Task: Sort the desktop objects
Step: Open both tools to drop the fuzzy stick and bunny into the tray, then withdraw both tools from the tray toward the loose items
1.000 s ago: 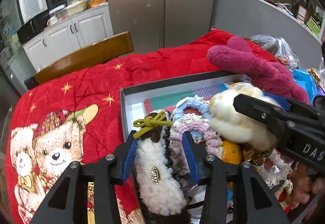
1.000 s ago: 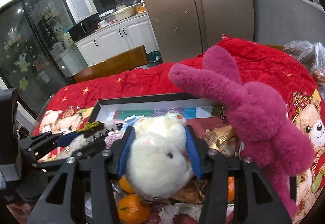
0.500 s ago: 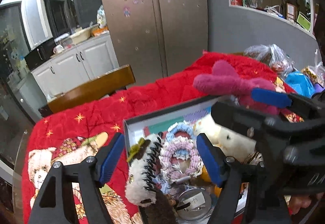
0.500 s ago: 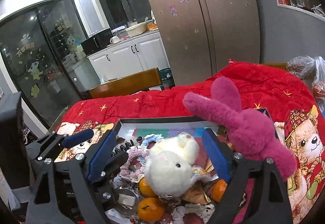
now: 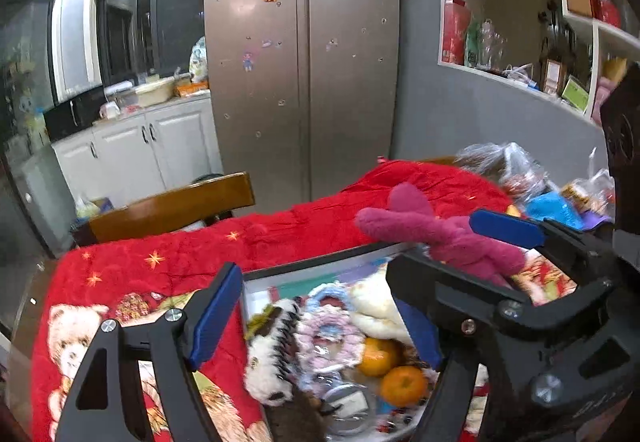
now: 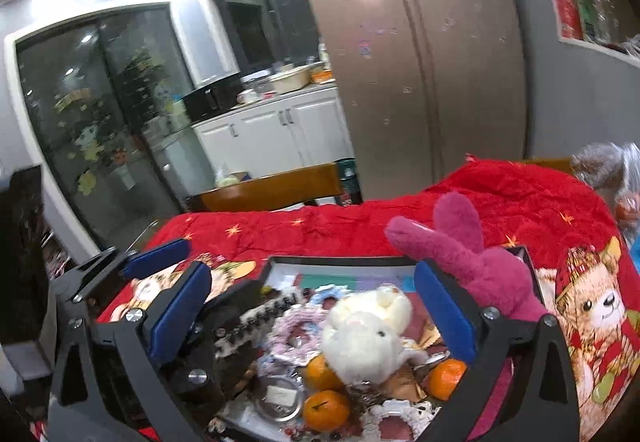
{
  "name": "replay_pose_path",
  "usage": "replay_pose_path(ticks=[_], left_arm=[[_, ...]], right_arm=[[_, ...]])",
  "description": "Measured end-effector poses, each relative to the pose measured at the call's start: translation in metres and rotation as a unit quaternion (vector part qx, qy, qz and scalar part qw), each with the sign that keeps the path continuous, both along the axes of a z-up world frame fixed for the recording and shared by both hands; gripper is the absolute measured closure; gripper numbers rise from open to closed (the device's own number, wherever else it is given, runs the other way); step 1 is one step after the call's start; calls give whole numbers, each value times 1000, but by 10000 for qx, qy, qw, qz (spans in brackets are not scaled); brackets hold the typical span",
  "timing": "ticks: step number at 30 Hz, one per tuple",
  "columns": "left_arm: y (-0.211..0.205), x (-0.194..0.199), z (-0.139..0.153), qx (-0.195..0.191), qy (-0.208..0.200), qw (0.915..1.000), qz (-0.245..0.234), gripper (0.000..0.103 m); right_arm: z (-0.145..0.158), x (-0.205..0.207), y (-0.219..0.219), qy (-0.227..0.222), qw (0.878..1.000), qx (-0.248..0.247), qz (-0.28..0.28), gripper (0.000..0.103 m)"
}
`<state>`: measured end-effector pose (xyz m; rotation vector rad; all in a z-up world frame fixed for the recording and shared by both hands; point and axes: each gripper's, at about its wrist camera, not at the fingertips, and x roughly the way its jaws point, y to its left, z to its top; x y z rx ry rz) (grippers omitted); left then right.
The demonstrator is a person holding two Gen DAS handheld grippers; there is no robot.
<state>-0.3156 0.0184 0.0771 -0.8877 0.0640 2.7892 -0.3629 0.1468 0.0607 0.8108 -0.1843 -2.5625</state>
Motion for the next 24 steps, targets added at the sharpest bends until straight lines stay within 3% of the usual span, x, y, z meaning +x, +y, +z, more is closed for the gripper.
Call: replay_pose_path(ticks=[4,6,9,11,14,15,17,21,24], left_arm=[[-5,6,13,400,114,9991,-85,25],[-9,15,24,613,383,9973,91,25],[-13,42,44,617,1293,9881,559,24],[-11,64,56,515,1941,9764,793,18],[-7,93,71,301,2549,9630,818,8],[-6,101,74,254,2618,9615,791,1],[-7,119,79,314,2594,9629,671,0],[-1,133,88,54,1941,9795,545,0],[1,150,80,430,1842,9810,437,0]], right_arm=[[21,16,2,139,9997,-182,42,0],[36,26,5,294,9991,-295,71,0],[62,57,9,766,9966,-286,86,0],[79,77,12,1025,9945,-208,89,0],[104,117,21,1471,9890,-20,-124,0],[112,134,26,1601,9869,-14,-204,0],[124,156,37,1747,9843,-81,-229,0],[143,209,61,2279,9729,-151,-363,0],[143,235,74,2516,9666,146,-464,0]])
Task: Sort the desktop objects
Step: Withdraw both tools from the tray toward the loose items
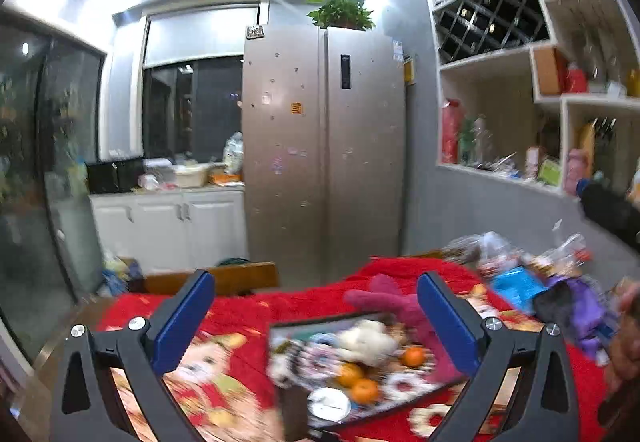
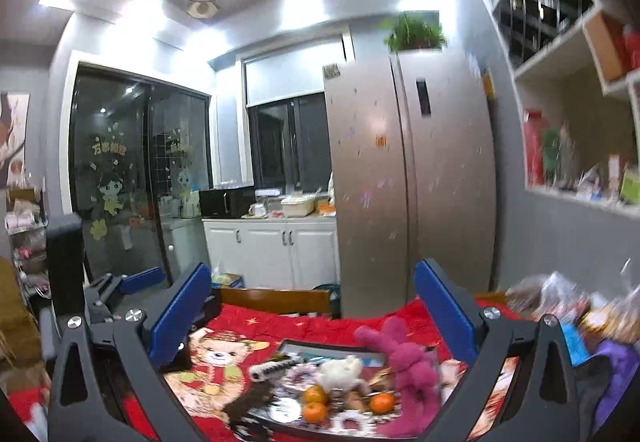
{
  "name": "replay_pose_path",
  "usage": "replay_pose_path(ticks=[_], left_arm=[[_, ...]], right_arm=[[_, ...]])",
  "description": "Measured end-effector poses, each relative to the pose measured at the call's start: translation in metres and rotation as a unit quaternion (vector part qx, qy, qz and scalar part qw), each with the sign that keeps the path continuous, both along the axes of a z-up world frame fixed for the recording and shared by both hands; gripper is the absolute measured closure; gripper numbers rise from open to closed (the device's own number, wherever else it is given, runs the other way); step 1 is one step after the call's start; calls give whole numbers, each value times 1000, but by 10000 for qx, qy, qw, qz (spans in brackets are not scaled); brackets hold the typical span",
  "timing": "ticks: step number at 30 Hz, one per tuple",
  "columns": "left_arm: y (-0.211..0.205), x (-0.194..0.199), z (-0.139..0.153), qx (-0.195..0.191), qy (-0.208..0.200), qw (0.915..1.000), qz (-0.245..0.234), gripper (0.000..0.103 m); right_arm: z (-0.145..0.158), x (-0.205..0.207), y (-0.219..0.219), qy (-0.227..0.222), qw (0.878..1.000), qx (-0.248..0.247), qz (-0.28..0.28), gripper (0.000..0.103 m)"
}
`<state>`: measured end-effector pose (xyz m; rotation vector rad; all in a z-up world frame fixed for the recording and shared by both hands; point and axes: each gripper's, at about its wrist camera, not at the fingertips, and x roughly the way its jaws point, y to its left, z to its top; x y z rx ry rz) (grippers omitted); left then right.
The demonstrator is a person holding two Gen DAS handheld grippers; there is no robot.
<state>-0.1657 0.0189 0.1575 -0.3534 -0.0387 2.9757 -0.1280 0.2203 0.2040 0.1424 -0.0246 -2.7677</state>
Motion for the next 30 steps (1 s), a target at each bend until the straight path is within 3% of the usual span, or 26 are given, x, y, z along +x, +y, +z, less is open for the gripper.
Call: replay_pose_path(ticks=[3,5,8,10,13,14,16,21,26,30], left_arm=[[-10,18,-20,682,188,9975,-32,0],[-13,23,-37,830,105,9964,103,0],[1,21,-61,205,-490,9985,103,0],[13,23,-81,-172,-586,9981,33,0],[30,34,-123,-578,-571,9966,106,0],[37,32,-138,-769,-761,9940,143,0],[45,29,-155,-944,-1030,9902,-32,0],[57,19,-189,-804,-1793,9793,-493,0],[58,13,-195,-744,-2043,9747,-517,0],[50,2,-202,-460,-2466,9660,-620,0]], right_arm=[[-10,16,6,82,9991,329,-250,0],[-23,20,10,58,9990,352,-256,0],[-50,18,22,19,9991,214,-364,0],[-68,7,27,-94,9984,236,-508,0],[-101,-11,38,-638,9912,353,-1105,0],[-116,-16,45,-917,9875,341,-1234,0],[-144,-22,58,-1414,9843,305,-1011,0],[-191,-34,78,-2401,9690,-57,-581,0],[-221,-44,77,-3225,9455,-451,41,0],[-227,-46,62,-3228,9461,-243,106,2]])
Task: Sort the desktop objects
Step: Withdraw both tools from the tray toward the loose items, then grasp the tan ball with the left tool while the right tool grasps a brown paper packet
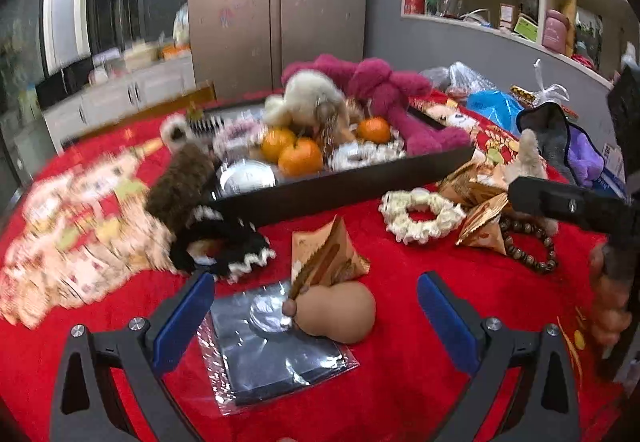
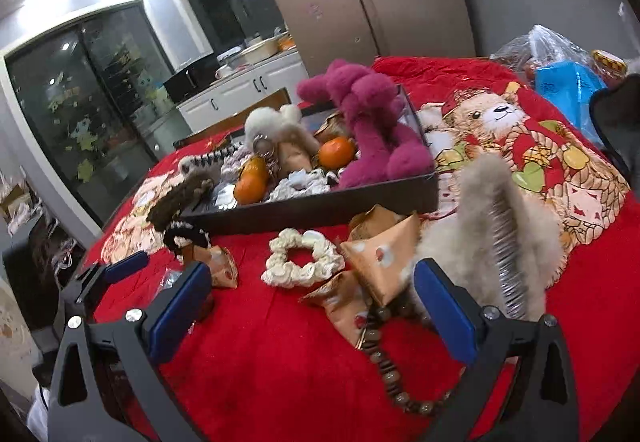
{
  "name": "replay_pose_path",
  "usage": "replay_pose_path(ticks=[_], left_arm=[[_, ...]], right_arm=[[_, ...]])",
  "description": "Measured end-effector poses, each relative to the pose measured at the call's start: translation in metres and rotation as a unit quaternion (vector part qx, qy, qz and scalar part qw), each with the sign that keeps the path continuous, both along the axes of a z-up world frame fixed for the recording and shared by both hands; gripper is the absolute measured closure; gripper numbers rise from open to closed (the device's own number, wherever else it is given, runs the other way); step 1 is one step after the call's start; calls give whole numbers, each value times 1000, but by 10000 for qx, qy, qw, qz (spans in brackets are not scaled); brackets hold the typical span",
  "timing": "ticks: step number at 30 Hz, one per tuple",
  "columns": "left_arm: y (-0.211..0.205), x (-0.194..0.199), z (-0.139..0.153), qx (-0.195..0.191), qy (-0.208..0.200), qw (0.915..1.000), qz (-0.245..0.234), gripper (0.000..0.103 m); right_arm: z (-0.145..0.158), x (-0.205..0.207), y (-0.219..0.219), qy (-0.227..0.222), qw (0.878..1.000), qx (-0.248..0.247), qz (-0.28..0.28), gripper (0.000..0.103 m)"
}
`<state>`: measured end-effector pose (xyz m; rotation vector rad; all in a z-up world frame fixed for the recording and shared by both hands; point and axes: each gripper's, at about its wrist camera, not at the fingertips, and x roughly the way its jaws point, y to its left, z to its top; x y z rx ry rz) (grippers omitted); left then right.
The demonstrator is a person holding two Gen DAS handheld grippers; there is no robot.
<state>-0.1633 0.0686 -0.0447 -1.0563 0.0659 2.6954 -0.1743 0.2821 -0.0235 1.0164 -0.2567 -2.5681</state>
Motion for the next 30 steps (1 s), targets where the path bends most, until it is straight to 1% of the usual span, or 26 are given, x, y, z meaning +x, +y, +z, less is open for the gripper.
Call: replay_pose_path(ticks=[2,4,5,9,12,13,14,16,18,20,22,24,25,28,29,30], left_arm=[[-3,-8,-10,78,-404,9991,72,0],[-4,-14,-17,64,-668,9976,155,0],[-5,-15,-19,32,-716,9973,189,0],[-2,-14,-20,-71,-740,9970,201,0],[0,-18,-26,-271,-889,9952,315,0],[0,-17,-26,-321,-881,9950,331,0],[1,-17,-26,-346,-892,9949,332,0],[1,-18,-27,-375,-897,9947,328,0],[2,-18,-27,-373,-899,9947,325,0],[2,-17,-28,-376,-900,9947,326,0],[2,-17,-28,-379,-900,9947,324,0],[2,-17,-28,-381,-898,9947,323,0],[2,-17,-28,-376,-896,9947,322,0],[2,-16,-27,-346,-882,9950,318,1],[2,-15,-26,-346,-873,9951,317,2],[1,-14,-25,-364,-843,9952,339,8]], right_arm=[[-4,2,-7,71,9996,257,66,6],[-7,1,-14,14,9991,383,153,9],[-10,1,-16,4,9989,437,169,11],[-13,0,-21,-91,9979,630,144,19],[-15,-1,-22,-266,9976,632,137,19],[-16,-2,-22,-340,9972,645,134,19],[-18,-3,-22,-438,9967,667,134,19],[-22,-4,-22,-496,9966,638,147,20],[-30,-8,-25,-595,9955,715,186,25],[-31,-7,-27,-523,9953,802,167,26],[-31,-8,-26,-504,9958,734,220,31],[-32,-9,-25,-525,9960,687,212,39],[-32,-10,-24,-522,9961,678,212,40],[-32,-9,-28,-493,9954,761,301,53],[-32,-8,-32,-508,9948,780,410,63],[-33,-7,-35,-497,9939,891,425,65]])
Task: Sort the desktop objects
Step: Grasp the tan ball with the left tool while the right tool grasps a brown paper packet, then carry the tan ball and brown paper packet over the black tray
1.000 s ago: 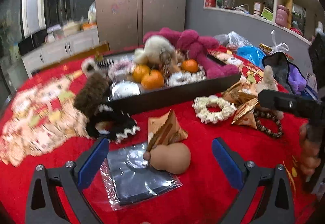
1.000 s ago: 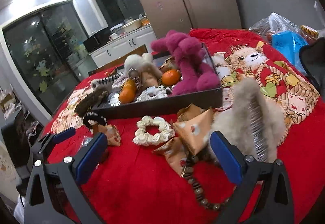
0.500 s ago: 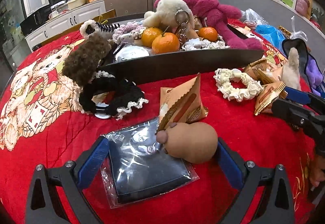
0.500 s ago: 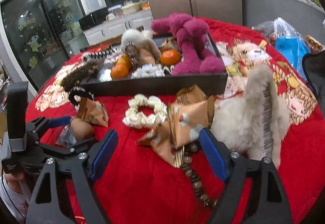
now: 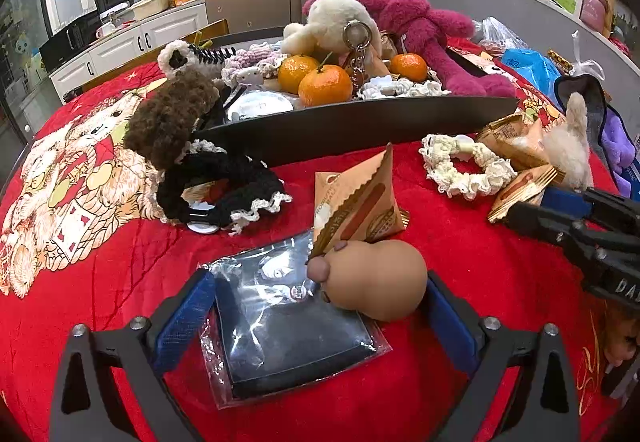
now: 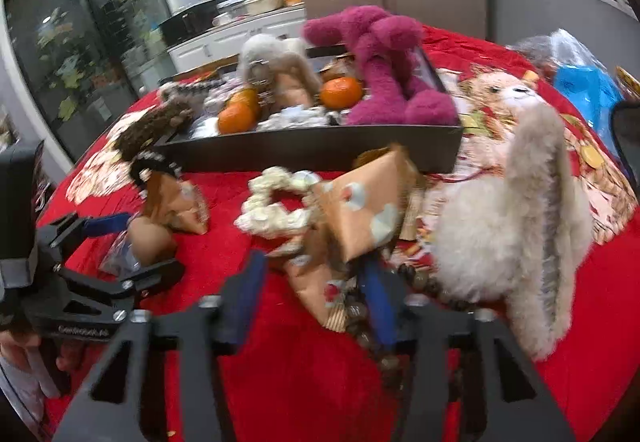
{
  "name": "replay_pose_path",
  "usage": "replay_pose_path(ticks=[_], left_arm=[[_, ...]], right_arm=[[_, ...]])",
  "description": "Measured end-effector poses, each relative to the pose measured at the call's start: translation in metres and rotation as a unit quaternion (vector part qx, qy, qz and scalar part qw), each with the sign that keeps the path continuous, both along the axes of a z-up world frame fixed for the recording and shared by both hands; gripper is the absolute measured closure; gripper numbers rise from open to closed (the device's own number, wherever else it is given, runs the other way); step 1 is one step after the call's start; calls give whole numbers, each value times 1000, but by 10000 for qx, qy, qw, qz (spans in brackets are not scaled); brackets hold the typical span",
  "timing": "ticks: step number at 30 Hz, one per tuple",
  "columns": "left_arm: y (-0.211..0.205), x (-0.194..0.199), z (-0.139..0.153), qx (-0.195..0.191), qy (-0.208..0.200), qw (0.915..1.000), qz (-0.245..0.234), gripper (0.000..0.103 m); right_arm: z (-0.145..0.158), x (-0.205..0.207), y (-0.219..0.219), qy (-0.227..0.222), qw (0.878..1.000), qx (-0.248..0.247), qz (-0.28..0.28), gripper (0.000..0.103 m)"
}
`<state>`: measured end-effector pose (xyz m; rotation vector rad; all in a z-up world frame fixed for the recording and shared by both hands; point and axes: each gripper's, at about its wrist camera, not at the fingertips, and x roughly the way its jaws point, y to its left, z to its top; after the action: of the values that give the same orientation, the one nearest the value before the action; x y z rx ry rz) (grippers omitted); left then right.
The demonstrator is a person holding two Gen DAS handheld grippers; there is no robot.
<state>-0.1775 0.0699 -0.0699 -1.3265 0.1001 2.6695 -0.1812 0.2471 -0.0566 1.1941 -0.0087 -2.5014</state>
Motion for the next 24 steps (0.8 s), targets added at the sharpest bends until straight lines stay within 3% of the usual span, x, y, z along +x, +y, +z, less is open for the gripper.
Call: replay_pose_path(ticks=[3,5,6,14,15,19,24], left_arm=[[0,5,4,-40,117,9999,-2,22],[3,9,8,-100,214,9997,-61,38],[5,13,11,-169,311,9994,-54,53],[-1,14,17,96,238,9997,-23,54],[-2,15,19,160,239,9996,-32,54],[1,23,31,29,523,9986,-28,54],[1,32,43,237,726,9969,-168,54]], right_arm=[[1,2,-3,41,10000,24,86,71],[2,4,-4,54,9999,20,130,72],[3,5,-5,54,9999,-3,164,73],[24,23,-15,394,9973,-252,564,74],[26,24,-14,431,9970,-270,579,78],[31,23,-7,488,9968,-391,503,79],[32,21,-6,497,9968,-408,483,79]])
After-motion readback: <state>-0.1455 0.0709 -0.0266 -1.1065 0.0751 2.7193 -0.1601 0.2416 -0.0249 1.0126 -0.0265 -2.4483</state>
